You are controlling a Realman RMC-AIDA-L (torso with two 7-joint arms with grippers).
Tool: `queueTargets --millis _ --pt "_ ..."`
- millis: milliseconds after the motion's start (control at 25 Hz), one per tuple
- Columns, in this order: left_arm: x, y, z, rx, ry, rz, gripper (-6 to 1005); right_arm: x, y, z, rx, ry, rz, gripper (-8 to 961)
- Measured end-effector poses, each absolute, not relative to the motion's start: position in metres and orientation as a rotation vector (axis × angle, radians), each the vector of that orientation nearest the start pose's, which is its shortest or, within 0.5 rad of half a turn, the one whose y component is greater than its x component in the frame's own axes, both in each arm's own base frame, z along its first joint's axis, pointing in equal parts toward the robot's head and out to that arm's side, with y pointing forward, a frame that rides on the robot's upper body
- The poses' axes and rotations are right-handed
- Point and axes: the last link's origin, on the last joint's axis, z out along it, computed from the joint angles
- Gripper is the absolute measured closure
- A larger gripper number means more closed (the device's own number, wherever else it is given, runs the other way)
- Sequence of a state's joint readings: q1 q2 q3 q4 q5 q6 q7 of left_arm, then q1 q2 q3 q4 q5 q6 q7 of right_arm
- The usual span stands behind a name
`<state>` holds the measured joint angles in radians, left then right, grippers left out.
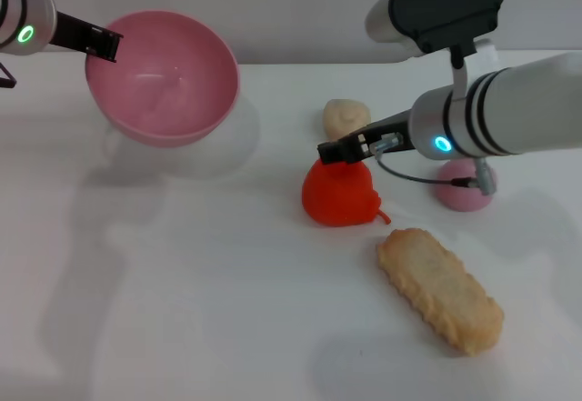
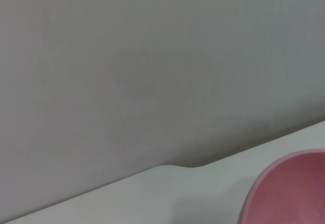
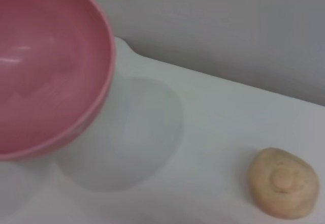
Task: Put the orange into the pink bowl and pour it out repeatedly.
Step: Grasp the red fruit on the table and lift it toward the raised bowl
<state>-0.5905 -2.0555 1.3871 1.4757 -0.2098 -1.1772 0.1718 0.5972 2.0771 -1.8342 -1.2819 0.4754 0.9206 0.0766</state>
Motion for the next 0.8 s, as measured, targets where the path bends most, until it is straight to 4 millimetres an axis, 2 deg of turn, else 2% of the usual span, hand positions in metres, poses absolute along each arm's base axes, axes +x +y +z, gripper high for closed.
queueTargets --millis 120,440,680,800 --pt "-0.169 0.417 0.065 -1.974 -0.893 0.177 958 0.138 0.376 -0.08 -2.298 1.06 -0.06 167" --pt "-0.167 0.418 0.062 -1.985 -0.888 0.18 958 0.152 0.376 -0.097 -2.317 1.128 -0.111 180" --pt "-0.165 0.419 0.062 -1.989 -0.877 0.181 958 0.156 0.378 -0.102 -2.319 1.152 -0.136 190" --pt "-0.165 0.419 0.062 -1.99 -0.871 0.182 958 0.157 0.376 -0.103 -2.347 1.104 -0.168 195"
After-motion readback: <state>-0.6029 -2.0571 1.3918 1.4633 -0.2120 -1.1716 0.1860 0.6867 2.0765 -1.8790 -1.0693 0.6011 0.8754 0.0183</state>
